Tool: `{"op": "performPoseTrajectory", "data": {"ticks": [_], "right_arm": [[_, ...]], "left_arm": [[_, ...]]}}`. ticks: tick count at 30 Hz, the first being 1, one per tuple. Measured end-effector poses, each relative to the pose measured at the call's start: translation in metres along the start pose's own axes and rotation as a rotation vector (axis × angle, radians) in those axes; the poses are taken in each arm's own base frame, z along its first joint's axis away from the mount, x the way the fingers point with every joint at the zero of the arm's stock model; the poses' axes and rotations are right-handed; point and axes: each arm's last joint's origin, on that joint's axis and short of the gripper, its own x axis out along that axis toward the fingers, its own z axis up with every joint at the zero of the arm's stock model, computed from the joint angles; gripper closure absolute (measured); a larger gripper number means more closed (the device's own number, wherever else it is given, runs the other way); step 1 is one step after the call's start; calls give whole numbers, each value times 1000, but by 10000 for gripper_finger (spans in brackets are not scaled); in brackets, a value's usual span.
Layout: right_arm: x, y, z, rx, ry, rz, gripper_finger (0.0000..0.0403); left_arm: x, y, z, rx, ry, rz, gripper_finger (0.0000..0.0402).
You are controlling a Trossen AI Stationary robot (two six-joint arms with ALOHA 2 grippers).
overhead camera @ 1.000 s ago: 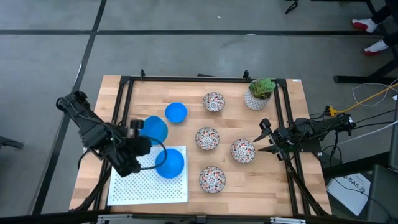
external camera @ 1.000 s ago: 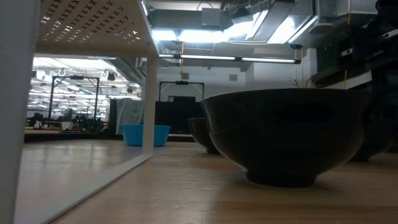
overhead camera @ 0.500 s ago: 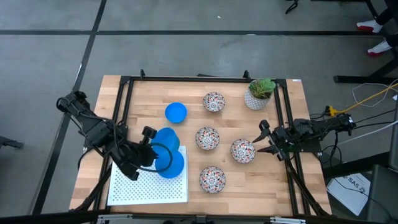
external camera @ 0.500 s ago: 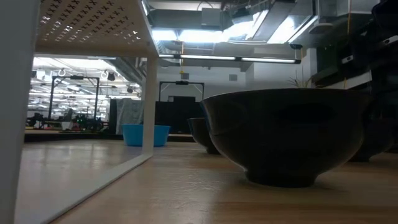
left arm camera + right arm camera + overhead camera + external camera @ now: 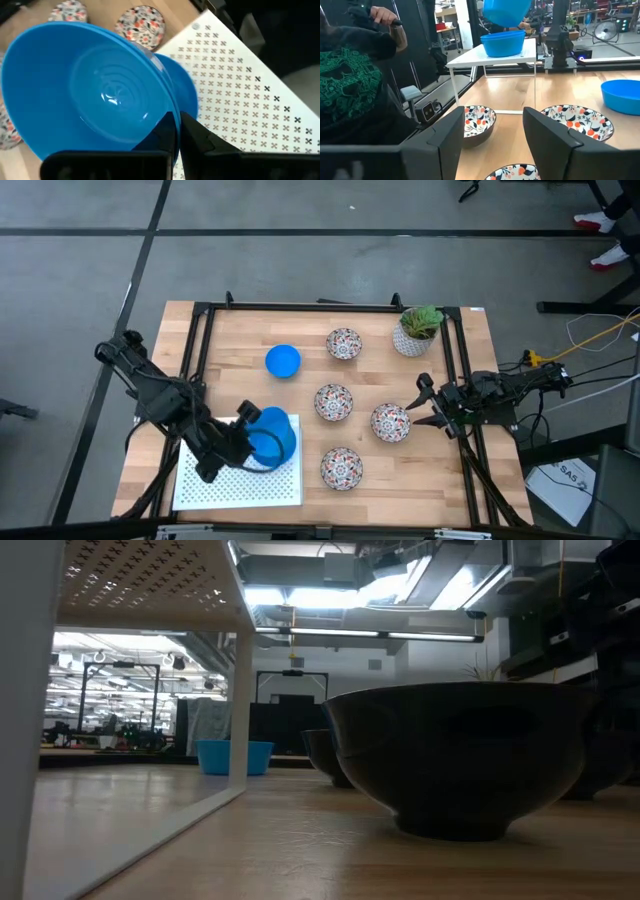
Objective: Pick & Place Mini bowls
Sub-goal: Stack the left stacked blue bowls on top of the right stacked blue bowls on the shelf
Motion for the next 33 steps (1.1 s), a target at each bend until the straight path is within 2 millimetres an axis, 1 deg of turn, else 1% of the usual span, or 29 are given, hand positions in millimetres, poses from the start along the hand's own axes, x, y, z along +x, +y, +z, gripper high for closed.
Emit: {"op": "performPoseTrajectory", "data": {"ticks": [3, 6, 12, 17, 25, 33], "right_arm": [[0, 0, 0, 3, 0, -1, 202], [0, 0, 0, 1, 0, 0, 202], [0, 0, 0, 3, 0, 0, 202], [0, 0, 0, 2, 0, 0, 202], [0, 0, 0, 2, 0, 0, 202], [0, 0, 0, 3, 0, 0, 202]], "left_arm": [[9, -3, 3, 45, 30, -9, 394], [14, -4, 3, 67, 60, -10, 394], [16, -4, 0, 69, 95, -7, 390], [16, -4, 0, 53, 95, -5, 368], [16, -2, 0, 48, 95, 97, 329], [16, -1, 1, 22, 85, 106, 289]]}}
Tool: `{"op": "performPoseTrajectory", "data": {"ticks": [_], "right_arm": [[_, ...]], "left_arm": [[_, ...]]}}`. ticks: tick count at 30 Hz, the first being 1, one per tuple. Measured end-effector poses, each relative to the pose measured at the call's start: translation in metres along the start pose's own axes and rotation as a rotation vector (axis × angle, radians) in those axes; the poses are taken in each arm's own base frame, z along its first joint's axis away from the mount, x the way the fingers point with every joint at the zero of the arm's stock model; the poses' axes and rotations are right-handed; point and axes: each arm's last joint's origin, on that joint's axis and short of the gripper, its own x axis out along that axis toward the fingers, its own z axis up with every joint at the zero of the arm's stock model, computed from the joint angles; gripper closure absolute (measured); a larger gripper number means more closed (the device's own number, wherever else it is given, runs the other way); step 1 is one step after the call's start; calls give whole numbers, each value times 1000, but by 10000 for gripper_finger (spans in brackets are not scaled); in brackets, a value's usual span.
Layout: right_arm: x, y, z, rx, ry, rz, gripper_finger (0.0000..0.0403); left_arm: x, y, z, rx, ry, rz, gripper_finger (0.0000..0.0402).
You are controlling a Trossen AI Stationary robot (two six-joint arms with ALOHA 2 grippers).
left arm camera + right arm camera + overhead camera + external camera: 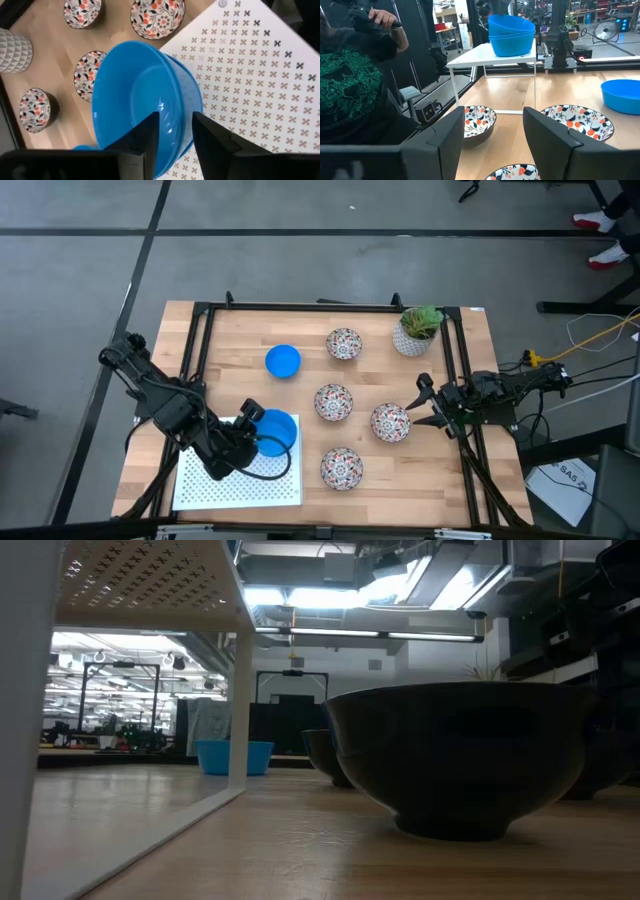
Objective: Pick & Place Mini bowls
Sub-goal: Stack the left stacked blue bowls on top of the right stacked blue bowls on the shelf
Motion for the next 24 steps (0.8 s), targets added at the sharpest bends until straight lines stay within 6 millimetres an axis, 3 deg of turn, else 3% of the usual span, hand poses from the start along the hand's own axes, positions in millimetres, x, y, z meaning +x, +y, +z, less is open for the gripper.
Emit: {"op": "performPoseTrajectory", "data": {"ticks": [8, 18, 24], "right_arm": [[0, 0, 0, -2, 0, 0, 202], [0, 0, 0, -1, 0, 0, 202], [0, 0, 0, -2, 0, 0, 202]], "left_arm": [[0, -2, 0, -66, -2, -67, 281], [2, -2, 1, -109, 6, -70, 390], [3, 0, 1, -120, 5, -41, 398]]}}
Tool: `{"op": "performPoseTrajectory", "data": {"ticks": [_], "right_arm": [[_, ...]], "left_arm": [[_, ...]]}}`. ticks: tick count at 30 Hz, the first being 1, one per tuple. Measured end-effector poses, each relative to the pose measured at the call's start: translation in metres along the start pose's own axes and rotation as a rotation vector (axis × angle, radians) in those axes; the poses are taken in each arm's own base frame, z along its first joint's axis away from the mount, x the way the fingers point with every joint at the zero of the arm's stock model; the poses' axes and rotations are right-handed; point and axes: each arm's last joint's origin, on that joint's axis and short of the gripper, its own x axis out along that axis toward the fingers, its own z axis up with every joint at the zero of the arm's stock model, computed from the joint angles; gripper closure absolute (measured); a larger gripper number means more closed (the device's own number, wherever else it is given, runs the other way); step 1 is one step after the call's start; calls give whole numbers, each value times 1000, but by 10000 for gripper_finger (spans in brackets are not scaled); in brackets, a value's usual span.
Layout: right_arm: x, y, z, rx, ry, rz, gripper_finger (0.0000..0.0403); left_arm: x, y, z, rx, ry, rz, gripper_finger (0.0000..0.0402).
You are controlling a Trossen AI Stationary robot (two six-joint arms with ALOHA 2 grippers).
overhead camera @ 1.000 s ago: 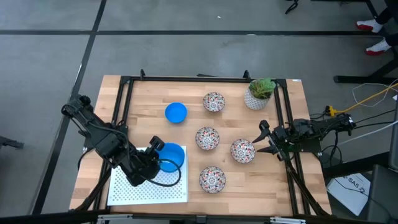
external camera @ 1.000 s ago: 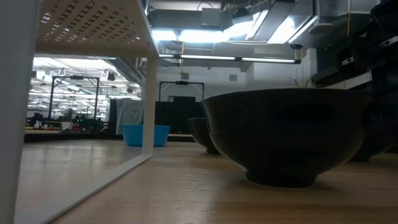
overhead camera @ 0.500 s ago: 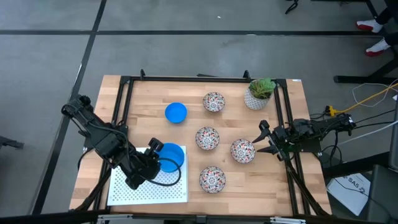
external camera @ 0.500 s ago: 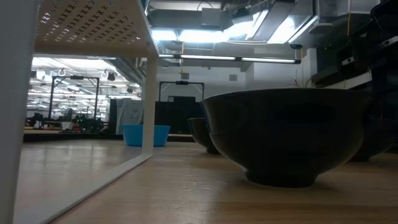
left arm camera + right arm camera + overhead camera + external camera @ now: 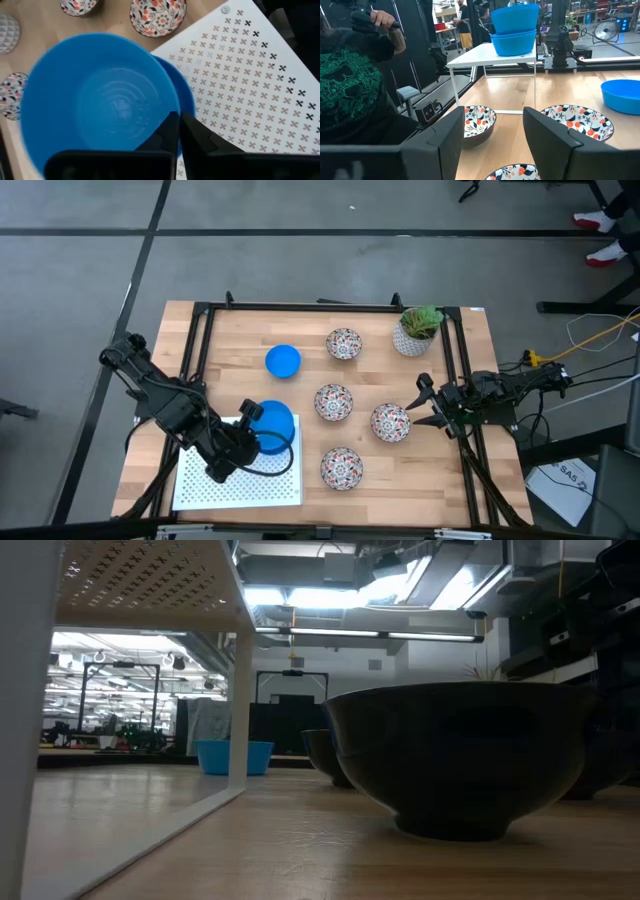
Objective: Pick & Place Mini bowls
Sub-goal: Stack the left stacked blue bowls on top of the right stacked blue bowls on the shelf
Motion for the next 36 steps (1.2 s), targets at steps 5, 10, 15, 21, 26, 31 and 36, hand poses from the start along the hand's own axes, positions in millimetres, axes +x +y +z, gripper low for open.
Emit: {"op": "performPoseTrajectory", "data": {"ticks": [5, 10, 15, 21, 26, 31, 36], "right_arm": [[0, 0, 0, 0, 0, 0, 202], [0, 0, 0, 1, 0, 0, 202], [0, 0, 0, 1, 0, 0, 202], [0, 0, 0, 0, 0, 0, 202], [0, 0, 0, 0, 0, 0, 202], [0, 0, 0, 0, 1, 0, 202], [0, 0, 0, 1, 0, 0, 202]], "left_arm": [[0, 0, 0, 10, 1, -3, 397], [1, -2, 1, 6, -6, -43, 398], [14, -7, 4, 26, 49, -44, 393], [30, -12, 6, 87, 118, -36, 393], [29, -11, 5, 87, 119, -36, 394], [28, -10, 5, 40, 111, 15, 378], [28, -9, 5, 30, 112, 18, 349]]}}
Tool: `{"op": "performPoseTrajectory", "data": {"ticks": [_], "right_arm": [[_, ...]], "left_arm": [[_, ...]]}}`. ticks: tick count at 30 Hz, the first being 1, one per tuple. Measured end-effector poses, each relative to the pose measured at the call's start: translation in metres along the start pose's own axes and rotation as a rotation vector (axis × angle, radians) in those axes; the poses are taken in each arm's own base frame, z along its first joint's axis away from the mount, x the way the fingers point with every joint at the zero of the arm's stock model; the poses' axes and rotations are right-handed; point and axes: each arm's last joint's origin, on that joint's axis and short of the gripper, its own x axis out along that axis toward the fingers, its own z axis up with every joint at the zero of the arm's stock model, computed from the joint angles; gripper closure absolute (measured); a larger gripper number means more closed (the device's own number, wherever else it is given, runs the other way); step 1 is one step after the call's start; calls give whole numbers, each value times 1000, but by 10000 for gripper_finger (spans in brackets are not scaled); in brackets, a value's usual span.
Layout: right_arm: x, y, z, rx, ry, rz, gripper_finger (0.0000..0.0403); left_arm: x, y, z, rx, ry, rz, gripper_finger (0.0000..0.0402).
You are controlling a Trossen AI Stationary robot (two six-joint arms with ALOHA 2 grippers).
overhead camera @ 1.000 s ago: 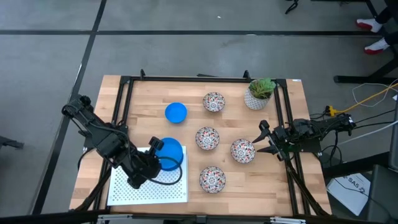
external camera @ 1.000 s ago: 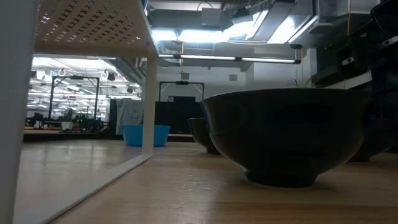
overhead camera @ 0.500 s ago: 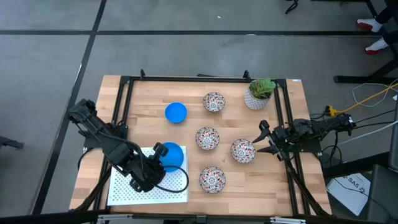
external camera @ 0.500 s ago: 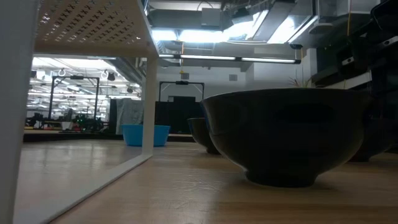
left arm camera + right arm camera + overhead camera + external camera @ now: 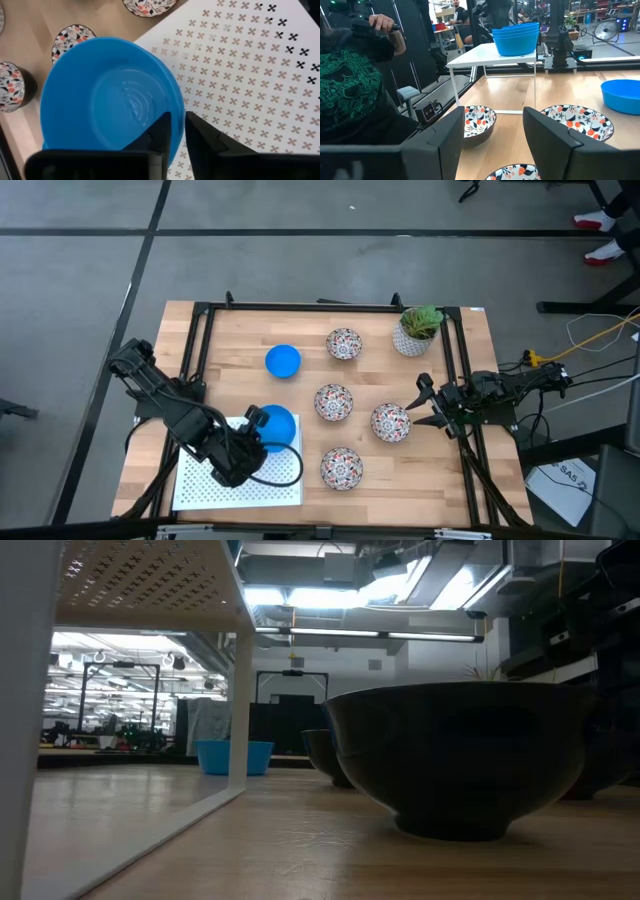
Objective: Pick & Place Mini bowls
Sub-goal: Stack the left stacked blue bowls on top of the right stacked blue bowls on the shelf
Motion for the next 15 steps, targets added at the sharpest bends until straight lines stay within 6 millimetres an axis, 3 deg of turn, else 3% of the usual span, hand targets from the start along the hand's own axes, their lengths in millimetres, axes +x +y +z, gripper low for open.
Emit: {"op": "performPoseTrajectory", "data": {"ticks": [7, 11, 15], "right_arm": [[0, 0, 0, 0, 0, 0, 202], [0, 0, 0, 0, 0, 0, 202], [0, 0, 0, 0, 0, -1, 202]], "left_arm": [[-7, 1, 2, -45, -21, -23, 301], [-24, 5, 7, -39, -67, -69, 284], [-42, 14, 8, 21, -107, 7, 282]]}}
